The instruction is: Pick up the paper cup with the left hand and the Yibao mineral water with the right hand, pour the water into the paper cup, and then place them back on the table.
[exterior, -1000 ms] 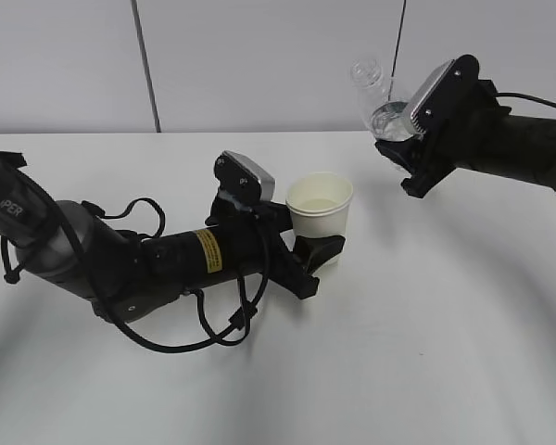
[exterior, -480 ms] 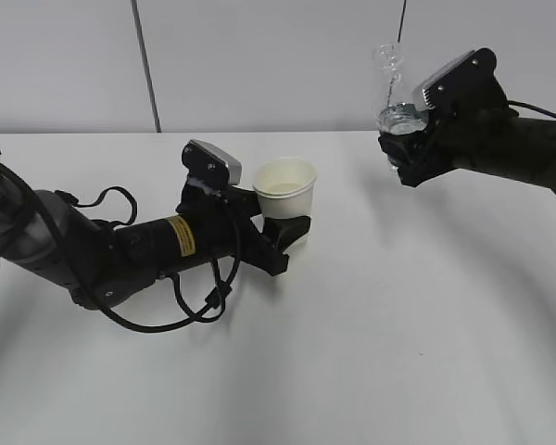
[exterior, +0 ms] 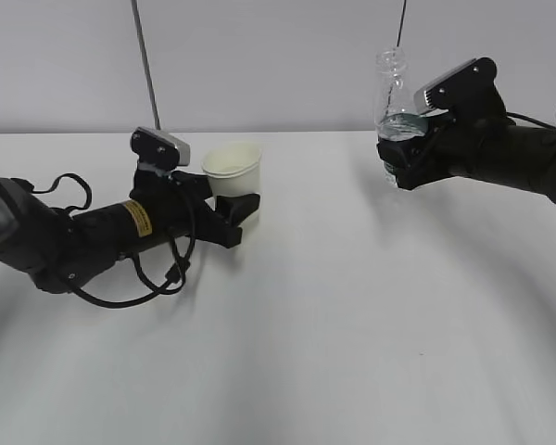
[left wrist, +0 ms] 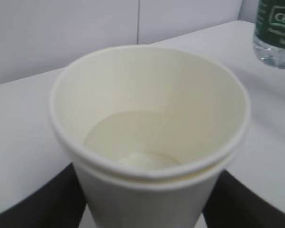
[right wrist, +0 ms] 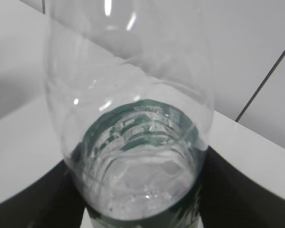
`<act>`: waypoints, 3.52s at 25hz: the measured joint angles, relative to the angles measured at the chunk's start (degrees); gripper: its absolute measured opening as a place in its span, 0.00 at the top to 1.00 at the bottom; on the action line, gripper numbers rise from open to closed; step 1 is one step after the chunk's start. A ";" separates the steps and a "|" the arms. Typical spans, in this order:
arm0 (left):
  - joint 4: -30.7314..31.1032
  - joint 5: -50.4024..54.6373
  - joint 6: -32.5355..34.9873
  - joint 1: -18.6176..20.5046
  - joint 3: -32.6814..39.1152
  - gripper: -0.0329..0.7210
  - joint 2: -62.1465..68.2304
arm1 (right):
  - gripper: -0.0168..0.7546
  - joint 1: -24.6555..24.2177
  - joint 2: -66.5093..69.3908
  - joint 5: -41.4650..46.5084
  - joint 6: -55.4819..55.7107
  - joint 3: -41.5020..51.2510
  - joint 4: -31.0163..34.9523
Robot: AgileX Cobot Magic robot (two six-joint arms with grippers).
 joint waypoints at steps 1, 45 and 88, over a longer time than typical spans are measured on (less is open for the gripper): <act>0.00 0.00 0.07 0.90 0.00 0.37 0.00 | 0.37 0.00 0.10 -0.40 0.51 0.00 0.00; 1.22 5.92 5.14 8.05 0.00 0.37 0.67 | 0.37 0.00 9.52 -16.50 3.98 0.00 8.13; -3.30 2.46 5.32 8.05 1.99 0.17 -1.39 | 0.38 0.00 10.75 -16.84 4.07 0.00 10.21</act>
